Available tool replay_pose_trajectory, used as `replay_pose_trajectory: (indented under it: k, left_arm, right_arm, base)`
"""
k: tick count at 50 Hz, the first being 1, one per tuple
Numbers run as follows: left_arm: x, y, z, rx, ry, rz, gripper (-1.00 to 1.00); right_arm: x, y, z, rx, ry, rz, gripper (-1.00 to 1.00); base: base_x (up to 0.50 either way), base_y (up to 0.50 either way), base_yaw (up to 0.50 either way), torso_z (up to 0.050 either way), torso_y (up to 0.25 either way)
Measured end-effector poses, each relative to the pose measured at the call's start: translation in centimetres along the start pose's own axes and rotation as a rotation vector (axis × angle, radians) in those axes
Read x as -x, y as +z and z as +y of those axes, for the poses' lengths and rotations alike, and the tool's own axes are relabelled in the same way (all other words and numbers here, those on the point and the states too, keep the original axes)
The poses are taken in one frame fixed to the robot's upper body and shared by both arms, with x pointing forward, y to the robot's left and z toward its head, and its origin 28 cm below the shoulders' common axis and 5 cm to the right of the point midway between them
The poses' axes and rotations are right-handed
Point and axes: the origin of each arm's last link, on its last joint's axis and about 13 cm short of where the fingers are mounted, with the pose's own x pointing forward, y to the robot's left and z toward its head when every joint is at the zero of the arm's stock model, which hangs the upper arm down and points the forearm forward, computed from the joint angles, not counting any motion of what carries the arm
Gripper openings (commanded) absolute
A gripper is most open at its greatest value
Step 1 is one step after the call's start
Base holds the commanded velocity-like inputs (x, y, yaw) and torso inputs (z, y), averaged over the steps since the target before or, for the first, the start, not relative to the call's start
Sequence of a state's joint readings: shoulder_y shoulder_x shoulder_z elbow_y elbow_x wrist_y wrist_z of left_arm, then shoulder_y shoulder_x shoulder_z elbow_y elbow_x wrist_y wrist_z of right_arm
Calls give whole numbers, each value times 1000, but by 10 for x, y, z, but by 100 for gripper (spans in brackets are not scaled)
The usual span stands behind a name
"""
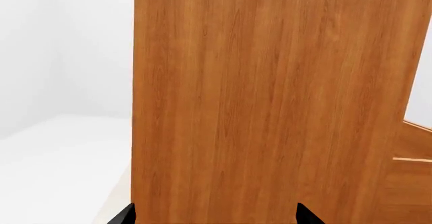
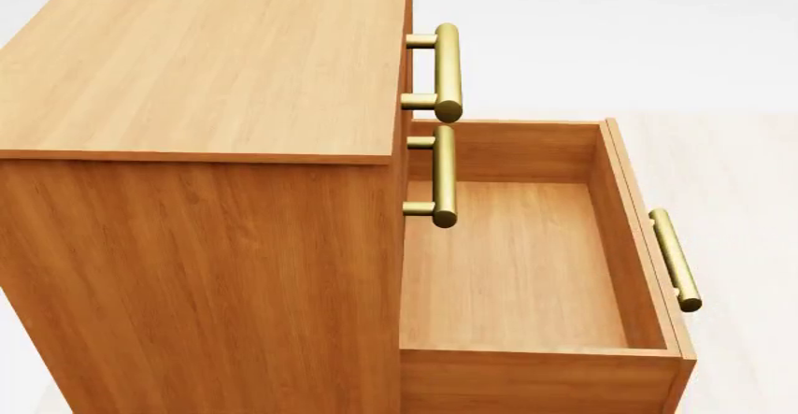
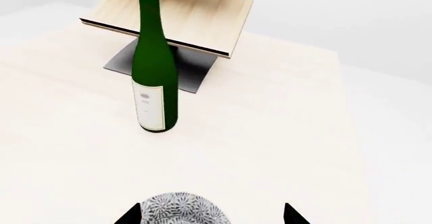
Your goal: Put the bowl in the bottom drawer of the cabinet and close it.
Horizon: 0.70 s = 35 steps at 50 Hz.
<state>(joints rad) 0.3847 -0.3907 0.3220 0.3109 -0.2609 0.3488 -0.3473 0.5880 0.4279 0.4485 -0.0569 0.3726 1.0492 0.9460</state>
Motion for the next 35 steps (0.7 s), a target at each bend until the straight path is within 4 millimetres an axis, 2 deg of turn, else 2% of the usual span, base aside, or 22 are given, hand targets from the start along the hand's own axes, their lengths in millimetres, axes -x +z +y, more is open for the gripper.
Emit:
replay_pose_trajectory:
  k: [35]
  left_arm:
    - [0,0,0,-1,0,-2,100]
  right_arm:
    - [-11,-12,-3,-12,-41,131,100]
  base:
    - [0,0,0,0,0]
